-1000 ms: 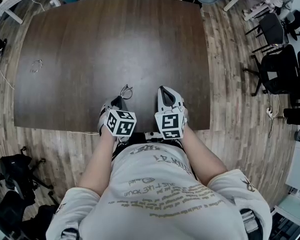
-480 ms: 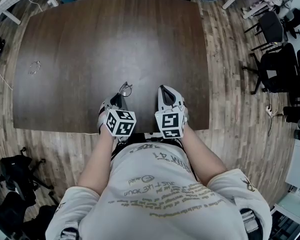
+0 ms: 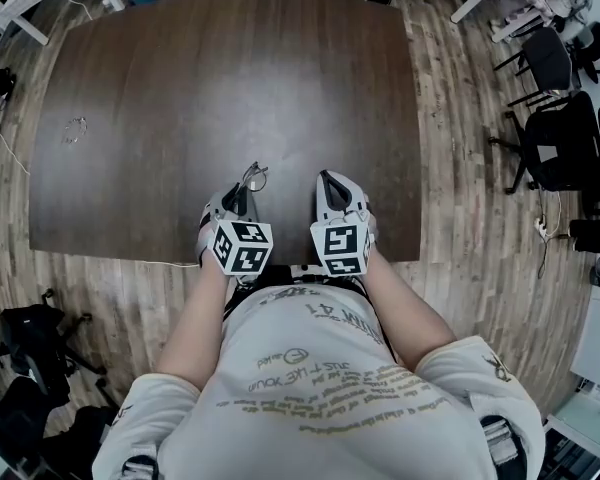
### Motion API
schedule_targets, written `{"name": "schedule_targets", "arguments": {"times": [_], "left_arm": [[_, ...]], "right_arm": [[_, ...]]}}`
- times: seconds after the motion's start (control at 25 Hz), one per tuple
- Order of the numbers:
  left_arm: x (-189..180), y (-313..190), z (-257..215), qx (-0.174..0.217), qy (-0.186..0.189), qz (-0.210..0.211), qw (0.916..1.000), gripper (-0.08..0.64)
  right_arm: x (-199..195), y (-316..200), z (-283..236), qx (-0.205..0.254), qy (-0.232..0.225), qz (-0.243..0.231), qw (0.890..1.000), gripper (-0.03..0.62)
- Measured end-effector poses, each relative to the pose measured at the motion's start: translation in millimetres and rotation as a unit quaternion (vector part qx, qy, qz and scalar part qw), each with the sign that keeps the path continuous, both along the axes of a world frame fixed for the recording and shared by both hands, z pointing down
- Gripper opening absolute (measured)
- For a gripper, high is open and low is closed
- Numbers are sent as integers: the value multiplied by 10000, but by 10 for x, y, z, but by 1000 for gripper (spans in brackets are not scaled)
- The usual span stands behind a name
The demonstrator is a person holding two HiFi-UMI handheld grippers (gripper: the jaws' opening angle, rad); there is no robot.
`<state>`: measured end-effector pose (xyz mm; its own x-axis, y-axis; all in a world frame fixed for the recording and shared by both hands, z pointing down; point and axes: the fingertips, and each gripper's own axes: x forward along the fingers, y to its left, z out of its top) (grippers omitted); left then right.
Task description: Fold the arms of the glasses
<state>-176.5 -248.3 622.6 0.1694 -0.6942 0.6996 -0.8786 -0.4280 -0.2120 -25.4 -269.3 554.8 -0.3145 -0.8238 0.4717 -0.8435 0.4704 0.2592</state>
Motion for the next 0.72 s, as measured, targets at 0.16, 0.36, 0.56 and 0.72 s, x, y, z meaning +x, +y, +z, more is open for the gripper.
{"name": "schedule_targets", "arguments": {"times": [0.16,0.36,0.56,0.72], "left_arm": [[10,19,46,-139,38,-49,9999,51],[-8,12,100,-303,144,-91,9994,29],[-21,-3,149,-409,132,-70,9991,28],[-18,-4,199,-483,80,-57,9988,28]], "right_arm": [[33,-2,-16,-14,3,8,10000,15],[45,-10,-7,-31,29,48,10000,15],[65,-16,3,-47,38,108,9999,15],[94,-12,22,-75,33,156,9998,15]]}}
